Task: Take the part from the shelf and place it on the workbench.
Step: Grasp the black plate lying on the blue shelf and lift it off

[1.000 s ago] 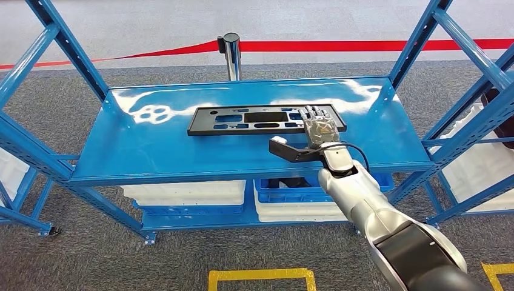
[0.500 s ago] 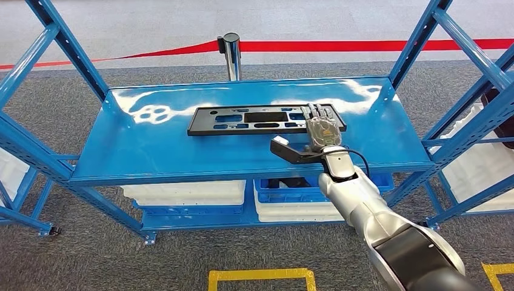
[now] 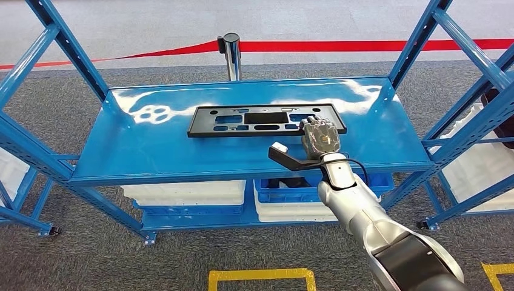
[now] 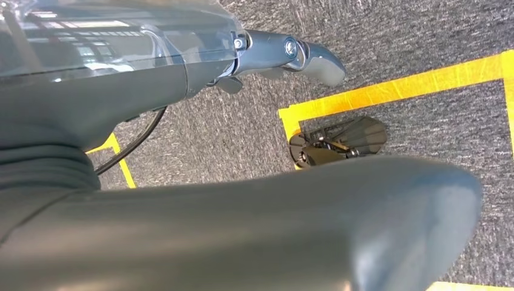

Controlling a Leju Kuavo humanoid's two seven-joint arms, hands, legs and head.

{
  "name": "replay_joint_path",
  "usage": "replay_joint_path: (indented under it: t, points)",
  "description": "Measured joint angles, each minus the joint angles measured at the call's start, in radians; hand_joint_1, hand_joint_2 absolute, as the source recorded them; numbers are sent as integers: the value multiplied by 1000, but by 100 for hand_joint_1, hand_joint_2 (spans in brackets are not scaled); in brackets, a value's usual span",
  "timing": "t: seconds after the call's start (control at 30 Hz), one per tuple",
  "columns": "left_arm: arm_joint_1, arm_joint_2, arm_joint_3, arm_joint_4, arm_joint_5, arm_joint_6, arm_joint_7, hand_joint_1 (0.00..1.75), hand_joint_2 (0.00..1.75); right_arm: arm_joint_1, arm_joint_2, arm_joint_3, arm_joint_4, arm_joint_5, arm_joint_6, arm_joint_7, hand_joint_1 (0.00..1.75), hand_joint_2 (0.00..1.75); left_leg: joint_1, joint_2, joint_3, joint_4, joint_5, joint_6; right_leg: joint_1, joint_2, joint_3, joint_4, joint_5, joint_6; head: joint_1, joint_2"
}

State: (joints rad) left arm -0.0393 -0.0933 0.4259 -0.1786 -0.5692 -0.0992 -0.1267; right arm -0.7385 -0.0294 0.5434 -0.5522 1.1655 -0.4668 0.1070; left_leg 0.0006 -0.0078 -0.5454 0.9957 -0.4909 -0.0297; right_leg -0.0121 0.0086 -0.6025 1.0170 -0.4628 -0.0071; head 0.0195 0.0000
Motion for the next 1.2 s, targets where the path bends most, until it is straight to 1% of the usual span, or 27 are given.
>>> replay_joint_path:
  t: [0.07,0.23,0.37,0.53,0.6,0.63,0.67,0.73,0.77,1.2]
  points:
    - [0,-3,2,0,0,0,1,0,0,5,-1,-4,-7,4,-14,-2,146,175,0,0,0,0,0,0,0,0,0,0,0,0,0,0]
    - [0,-7,8,0,-3,-2,1,0,0,31,-5,-9,-30,15,-55,-16,141,175,0,0,0,0,0,0,0,0,0,0,0,0,0,0]
    - [1,-10,16,0,-6,-4,2,0,0,48,-12,-19,-50,23,-61,-21,145,175,0,0,0,0,0,0,0,0,0,0,0,0,0,0]
    - [1,-13,20,0,-7,-7,1,0,0,59,-18,-28,-63,28,-68,-23,142,175,0,0,0,0,0,0,0,0,0,0,0,0,0,0]
    - [1,-13,21,0,-7,-8,1,0,0,62,-20,-31,-66,32,-69,-22,122,175,0,0,0,0,0,0,0,0,0,0,0,0,0,0]
    - [1,-14,21,0,-7,-9,1,0,0,63,-20,-32,-68,34,-69,-22,99,175,0,0,0,0,0,0,0,0,0,0,0,0,0,0]
    - [1,-14,21,0,-7,-9,1,0,0,65,-21,-34,-71,37,-70,-22,65,175,0,0,0,0,0,0,0,0,0,0,0,0,0,0]
    - [1,-14,22,0,-8,-9,1,0,0,70,-21,-40,-77,44,-70,-23,13,175,0,0,0,0,0,0,0,0,0,0,0,0,0,0]
    - [1,-14,22,0,-8,-10,1,0,0,72,-22,-43,-81,47,-70,-23,0,175,0,0,0,0,0,0,0,0,0,0,0,0,0,0]
    - [1,-14,23,0,-13,-11,-1,0,0,84,-24,-52,-102,63,-70,-21,0,175,0,0,0,0,0,0,0,0,0,0,0,0,0,0]
